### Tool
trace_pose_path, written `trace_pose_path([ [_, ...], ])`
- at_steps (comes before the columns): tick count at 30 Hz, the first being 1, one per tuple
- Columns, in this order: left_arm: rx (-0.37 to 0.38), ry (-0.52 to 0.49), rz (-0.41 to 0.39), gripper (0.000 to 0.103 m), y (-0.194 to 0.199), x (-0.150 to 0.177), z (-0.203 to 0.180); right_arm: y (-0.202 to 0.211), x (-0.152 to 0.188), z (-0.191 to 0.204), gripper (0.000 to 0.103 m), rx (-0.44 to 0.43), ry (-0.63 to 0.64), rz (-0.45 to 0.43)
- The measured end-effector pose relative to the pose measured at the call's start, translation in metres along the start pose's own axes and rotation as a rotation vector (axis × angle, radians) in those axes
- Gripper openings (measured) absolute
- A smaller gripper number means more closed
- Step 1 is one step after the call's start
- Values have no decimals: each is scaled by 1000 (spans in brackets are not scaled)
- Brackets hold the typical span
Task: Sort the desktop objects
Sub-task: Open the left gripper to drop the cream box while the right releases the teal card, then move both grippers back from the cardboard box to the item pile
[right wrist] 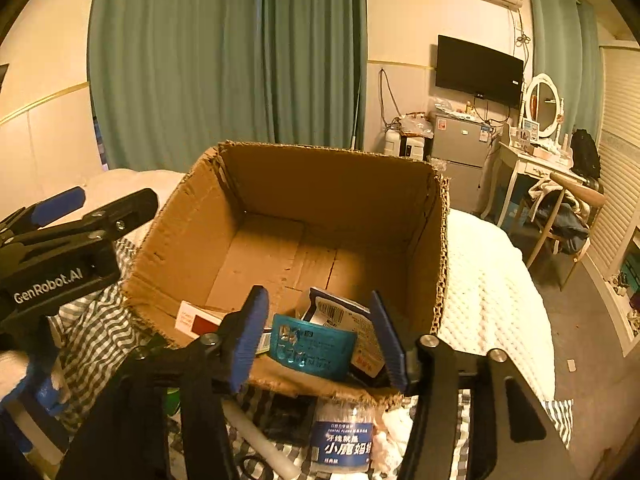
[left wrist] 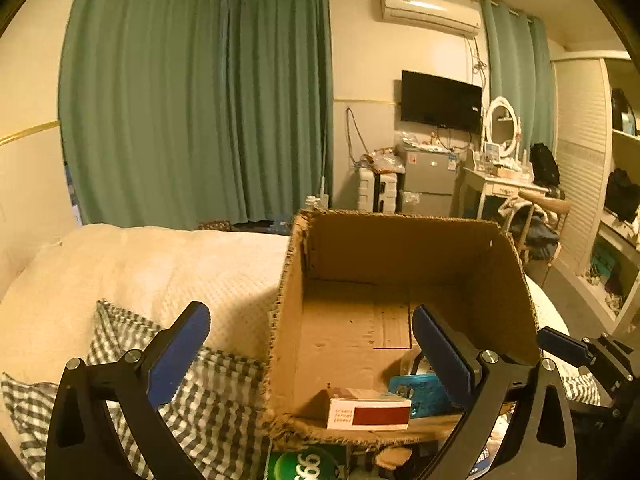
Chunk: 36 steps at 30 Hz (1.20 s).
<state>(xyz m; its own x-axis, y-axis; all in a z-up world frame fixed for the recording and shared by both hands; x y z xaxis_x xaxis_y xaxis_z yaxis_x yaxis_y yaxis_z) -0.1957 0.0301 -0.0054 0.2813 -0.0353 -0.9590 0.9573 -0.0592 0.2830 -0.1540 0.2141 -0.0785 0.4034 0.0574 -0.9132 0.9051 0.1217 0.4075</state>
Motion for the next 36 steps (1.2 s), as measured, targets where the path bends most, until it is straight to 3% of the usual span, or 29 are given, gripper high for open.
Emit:
trace_pose_path([
  [12,-97,5,-64,103,32,13,25,30,16,5,58,-9,-23,24],
  [14,-81,24,-66,103,37,19,27,35,18,4,61,-9,-24,22],
  [18,-69,14,-34,103,40,29,28,47,21,5,63,-3,-15,13],
  [22,-75,4,-17,103,48,40,27,55,26,4,76,15,-28,-4],
  [27,-108,-34,-8,103,55,54,27,62,40,0,77,7,-47,10],
  [36,-111,14,0,103,62,74,37,67,64,1,78,18,-24,17],
])
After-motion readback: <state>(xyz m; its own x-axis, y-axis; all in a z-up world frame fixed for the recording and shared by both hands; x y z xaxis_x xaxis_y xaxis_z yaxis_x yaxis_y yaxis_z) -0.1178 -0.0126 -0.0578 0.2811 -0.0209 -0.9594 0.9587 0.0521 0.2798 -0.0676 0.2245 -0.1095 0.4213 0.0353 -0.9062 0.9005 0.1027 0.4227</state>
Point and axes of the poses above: each gripper's, at about its wrist camera, not at the fingertips, and y roughly against the way its jaws point, z to its left, x to its underside, the point moved 6 cm from there along -y, roughly the way its jaws point, and after that the axes turned 9 degrees about -z, right-handed, at the moved point
